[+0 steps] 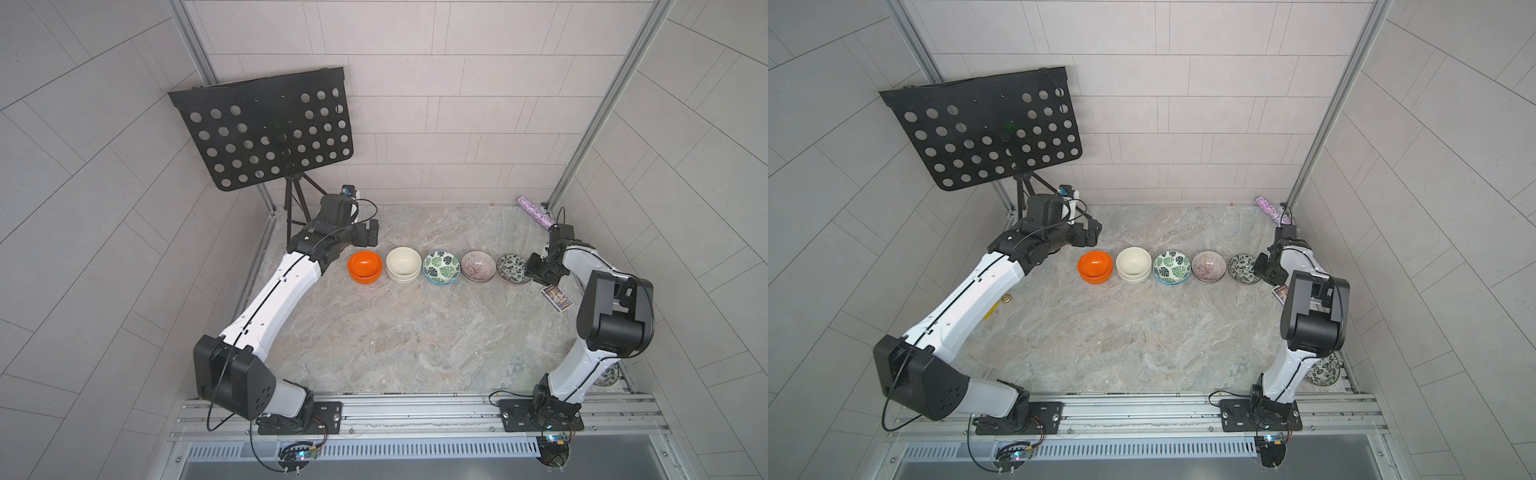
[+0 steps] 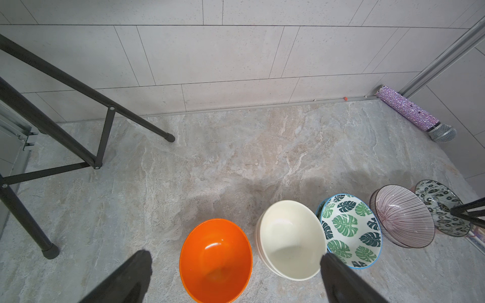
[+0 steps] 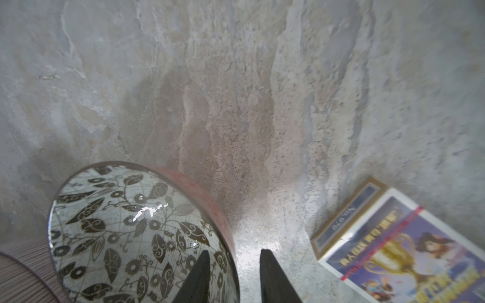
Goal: Stack the bowls
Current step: Place the bowl at the center of the board, then pick up the bowl from the corner of the board.
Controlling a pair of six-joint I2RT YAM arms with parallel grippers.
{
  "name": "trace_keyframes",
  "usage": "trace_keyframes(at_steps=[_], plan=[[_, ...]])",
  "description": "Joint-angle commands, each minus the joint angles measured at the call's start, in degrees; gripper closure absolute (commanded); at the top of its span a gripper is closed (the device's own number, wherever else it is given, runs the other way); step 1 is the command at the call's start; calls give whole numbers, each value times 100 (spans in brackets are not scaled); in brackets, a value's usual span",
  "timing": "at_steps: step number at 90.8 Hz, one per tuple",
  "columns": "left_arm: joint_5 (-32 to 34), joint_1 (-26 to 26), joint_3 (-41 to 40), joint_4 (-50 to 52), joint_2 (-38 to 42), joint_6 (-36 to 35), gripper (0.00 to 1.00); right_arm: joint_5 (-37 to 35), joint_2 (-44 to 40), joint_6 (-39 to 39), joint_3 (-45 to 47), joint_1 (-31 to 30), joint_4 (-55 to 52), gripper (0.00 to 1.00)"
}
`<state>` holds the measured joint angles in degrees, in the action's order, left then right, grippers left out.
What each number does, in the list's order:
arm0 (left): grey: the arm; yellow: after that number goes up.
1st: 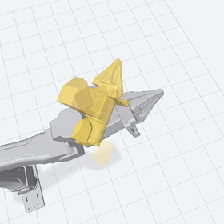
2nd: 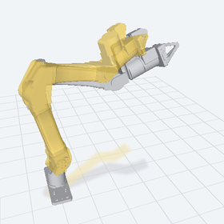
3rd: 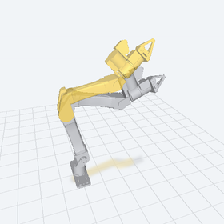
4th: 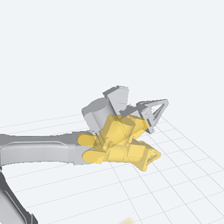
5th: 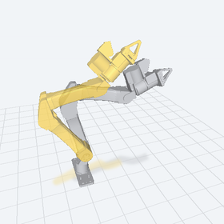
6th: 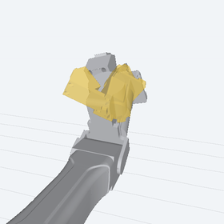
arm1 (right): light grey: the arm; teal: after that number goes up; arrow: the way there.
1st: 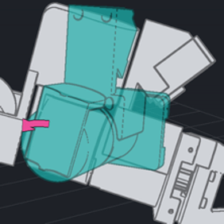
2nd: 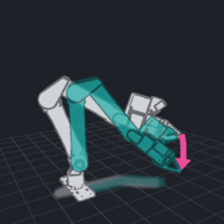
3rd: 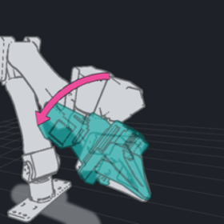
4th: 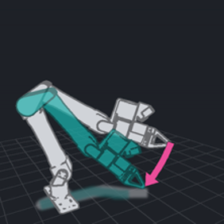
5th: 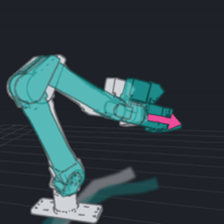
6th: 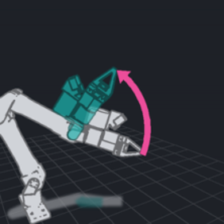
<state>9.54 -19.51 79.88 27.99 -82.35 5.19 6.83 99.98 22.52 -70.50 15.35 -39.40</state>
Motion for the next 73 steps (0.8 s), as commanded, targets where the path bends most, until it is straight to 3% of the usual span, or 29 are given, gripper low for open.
trace_keyframes(at_steps=[1, 25, 37, 50, 73], plan=[[-171, -17, 122, 65, -66, 84, 0, -708, -751, 328, -45, -50, -125, 60], [-606, -146, 514, 613, -608, 28, 0, -2534, -2276, 1737, 434, -103, -1140, 55], [-749, -312, 786, 970, -938, 45, 0, -3107, -2670, 1990, 578, -54, -1838, 54], [-875, -408, 877, 1116, -1095, 13, 0, -3127, -2360, 1954, 619, 154, -2669, 53], [-906, -413, 928, 1150, -1143, 8, 0, -2733, -2594, 1346, 814, 944, -2769, 53]])
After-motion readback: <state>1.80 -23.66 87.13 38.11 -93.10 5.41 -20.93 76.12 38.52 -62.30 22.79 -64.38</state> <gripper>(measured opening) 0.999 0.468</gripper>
